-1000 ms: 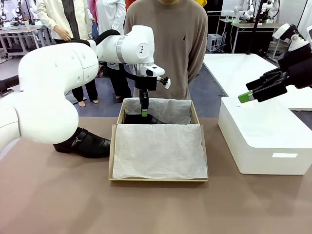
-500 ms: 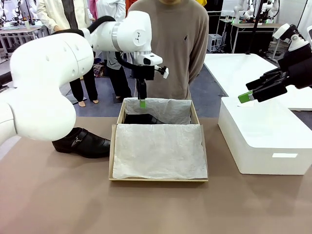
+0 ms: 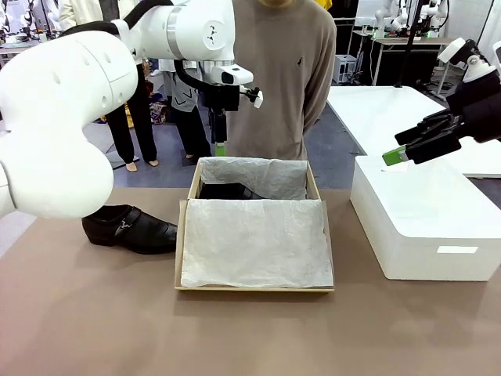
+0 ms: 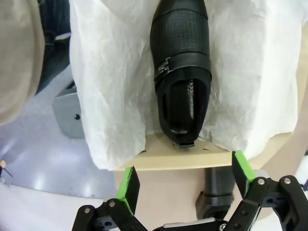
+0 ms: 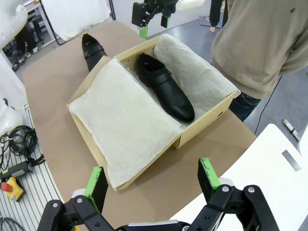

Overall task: Pack the shoes into the box.
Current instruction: Place the other shoe of the Shoes into the Shoes Box.

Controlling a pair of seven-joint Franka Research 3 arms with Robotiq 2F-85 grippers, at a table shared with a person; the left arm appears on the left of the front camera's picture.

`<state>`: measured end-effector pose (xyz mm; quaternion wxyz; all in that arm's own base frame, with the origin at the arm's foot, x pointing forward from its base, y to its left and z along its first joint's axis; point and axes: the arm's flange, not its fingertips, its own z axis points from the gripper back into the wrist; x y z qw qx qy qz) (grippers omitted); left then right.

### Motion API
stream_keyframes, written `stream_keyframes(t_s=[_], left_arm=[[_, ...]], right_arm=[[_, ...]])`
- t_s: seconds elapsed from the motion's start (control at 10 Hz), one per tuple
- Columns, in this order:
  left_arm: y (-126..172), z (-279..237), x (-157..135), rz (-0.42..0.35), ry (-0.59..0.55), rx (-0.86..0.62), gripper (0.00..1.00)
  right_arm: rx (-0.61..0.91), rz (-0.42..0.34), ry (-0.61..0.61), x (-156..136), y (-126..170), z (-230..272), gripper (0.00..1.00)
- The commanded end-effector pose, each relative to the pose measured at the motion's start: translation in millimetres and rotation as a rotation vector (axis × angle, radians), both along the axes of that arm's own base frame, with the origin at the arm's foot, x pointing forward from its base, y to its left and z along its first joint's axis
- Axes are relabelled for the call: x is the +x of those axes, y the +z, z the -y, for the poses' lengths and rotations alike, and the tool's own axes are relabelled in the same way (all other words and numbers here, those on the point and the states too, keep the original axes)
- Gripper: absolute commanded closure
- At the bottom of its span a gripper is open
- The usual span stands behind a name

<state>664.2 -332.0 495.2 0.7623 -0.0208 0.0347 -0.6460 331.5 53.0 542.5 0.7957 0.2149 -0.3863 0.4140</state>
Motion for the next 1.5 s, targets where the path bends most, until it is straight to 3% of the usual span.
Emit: stream_keyframes(t_s=[0.0,0.8,1.4], left_arm=[[-5.2,3.3,-0.1,-0.007,-0.003,-0.002,0.0],[-9.5,4.4,0.2,-0.011,-0.005,0.003,0.0],[60.5,-55.0,-65.8,-0.094,-0.008,0.212,0.0]], right_arm=[[0.009,0.012,0.017,2.4,-0.7,-0.4,0.0],[0.009,0.012,0.017,2.4,-0.7,-0.4,0.0],[0.009,0.012,0.017,2.4,-0.7,-0.4,0.0]])
